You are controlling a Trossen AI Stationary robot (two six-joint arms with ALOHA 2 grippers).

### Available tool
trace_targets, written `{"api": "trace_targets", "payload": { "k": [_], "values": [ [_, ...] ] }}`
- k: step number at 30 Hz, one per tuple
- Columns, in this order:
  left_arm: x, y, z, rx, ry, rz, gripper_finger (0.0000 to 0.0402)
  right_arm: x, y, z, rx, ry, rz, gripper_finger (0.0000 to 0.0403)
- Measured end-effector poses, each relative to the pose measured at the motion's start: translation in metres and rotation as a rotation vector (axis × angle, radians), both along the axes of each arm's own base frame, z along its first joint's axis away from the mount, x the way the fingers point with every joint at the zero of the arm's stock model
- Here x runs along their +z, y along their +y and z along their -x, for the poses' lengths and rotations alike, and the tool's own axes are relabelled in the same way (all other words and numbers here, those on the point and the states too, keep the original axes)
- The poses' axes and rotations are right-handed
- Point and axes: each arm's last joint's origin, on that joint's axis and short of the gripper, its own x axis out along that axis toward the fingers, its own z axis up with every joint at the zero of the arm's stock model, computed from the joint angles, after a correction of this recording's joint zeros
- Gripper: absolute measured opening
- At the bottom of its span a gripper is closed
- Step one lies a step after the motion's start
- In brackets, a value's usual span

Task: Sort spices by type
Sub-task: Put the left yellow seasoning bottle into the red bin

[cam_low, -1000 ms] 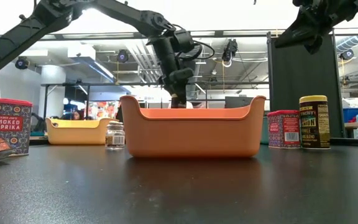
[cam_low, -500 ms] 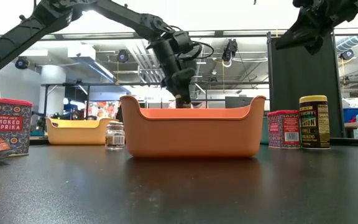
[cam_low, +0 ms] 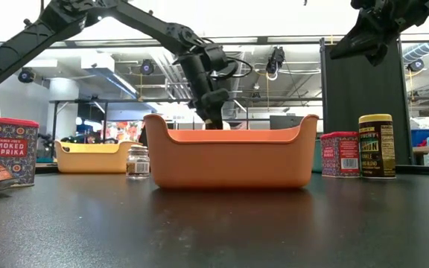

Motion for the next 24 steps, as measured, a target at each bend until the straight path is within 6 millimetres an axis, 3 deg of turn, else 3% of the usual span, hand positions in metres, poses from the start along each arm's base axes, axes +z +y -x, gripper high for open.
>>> {"api": "trace_targets", "payload": {
  "k": [24],
  "values": [
    [-0.0042, 0.0029, -0.0009, -0.035, -0.054, 0.037, 0.0220, 0.0000, 0.0000, 0.0000, 0.005, 0.003, 0.010, 0.0013]
  ]
}}
